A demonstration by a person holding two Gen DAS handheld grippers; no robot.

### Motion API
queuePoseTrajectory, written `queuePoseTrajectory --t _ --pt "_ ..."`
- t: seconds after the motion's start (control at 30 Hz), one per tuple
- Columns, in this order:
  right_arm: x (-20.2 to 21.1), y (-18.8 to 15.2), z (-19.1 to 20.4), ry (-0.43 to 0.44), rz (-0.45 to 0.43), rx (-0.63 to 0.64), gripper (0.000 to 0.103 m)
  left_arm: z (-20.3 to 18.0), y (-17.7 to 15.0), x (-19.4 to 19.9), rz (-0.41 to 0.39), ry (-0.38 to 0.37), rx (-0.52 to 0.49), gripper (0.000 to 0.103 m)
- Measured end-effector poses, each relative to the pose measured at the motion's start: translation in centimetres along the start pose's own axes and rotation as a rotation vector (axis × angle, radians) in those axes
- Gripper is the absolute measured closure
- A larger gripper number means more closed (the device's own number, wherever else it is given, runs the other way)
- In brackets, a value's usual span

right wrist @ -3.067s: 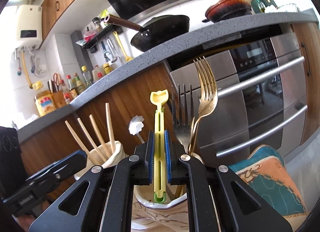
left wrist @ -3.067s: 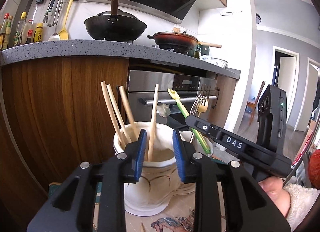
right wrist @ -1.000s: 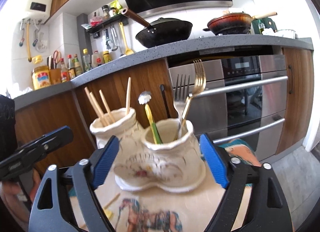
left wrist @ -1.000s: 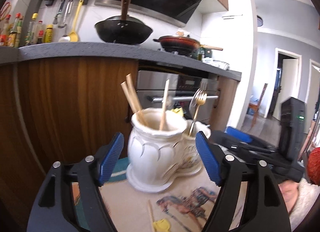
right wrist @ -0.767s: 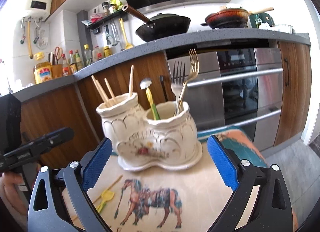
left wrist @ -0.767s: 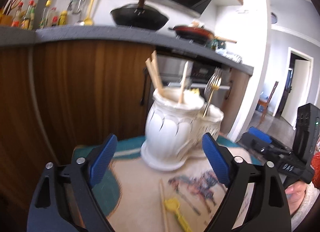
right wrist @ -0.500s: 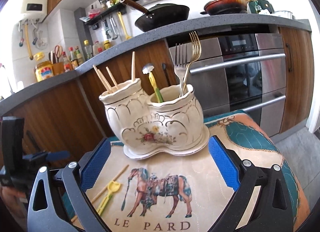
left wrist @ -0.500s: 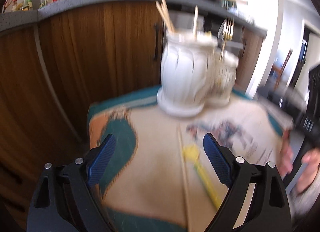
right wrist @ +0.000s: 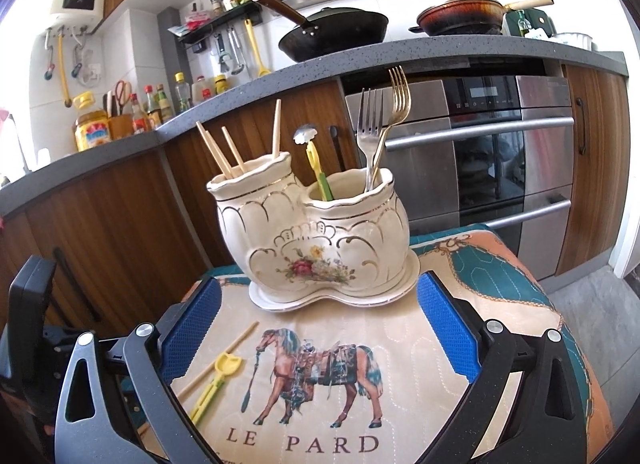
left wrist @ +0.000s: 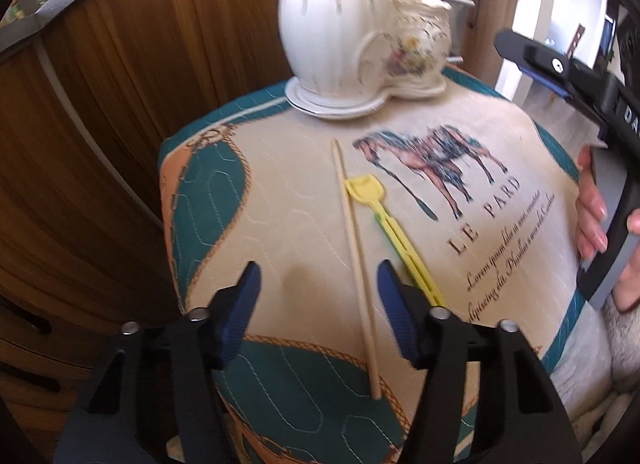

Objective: Organize utensils
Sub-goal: 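Withdraw both tools from the holder back over the placemat, then grasp the last chopstick with the left tool while the right tool grasps the yellow utensil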

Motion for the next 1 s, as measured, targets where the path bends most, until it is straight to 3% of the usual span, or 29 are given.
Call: queuePoseTrajectory --t 0.07,0.23,0.4,0.47,0.83,1.0 --pt "0.0 0.0 0.1 0.001 0.001 0.004 0.006 -0.6 0.0 -0.2 0.015 -0.006 -0.016 0.06" --pt "0.1 -0.1 0.4 0.002 0.003 0.025 0.006 -1.6 -0.1 -0.6 0.05 -0.019 -0.053 0.078" --pt "0.2 -0.2 1.0 0.005 0.003 0.056 0.006 -1.7 -0.3 -1.6 0.073 -0.027 -0.04 0.085" --pt "0.0 -0.5 1.5 0.011 0.034 0.081 0.006 -1.7 -0.2 -1.7 0.07 -0.042 -0.03 0.096" --pt "-0.5 -4.9 6.0 0.119 0.32 0.183 0.008 0.7 -0.4 -0.7 0.011 -0.062 0.079 0.098" --pt "-0.6 -6.9 7.7 0.109 0.406 0.216 0.025 2.0 -0.3 0.0 -0.031 -0.086 0.125 0.098"
Point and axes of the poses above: each gripper's, at about its wrist camera, not at the fingertips, and x roughly against the way its jaws point, z to its left, y to its top, the point moved 7 cm from there along -x, roughly the way its jaws point, and after that the axes turned 8 degrees about -y, right-handed, at the moved point
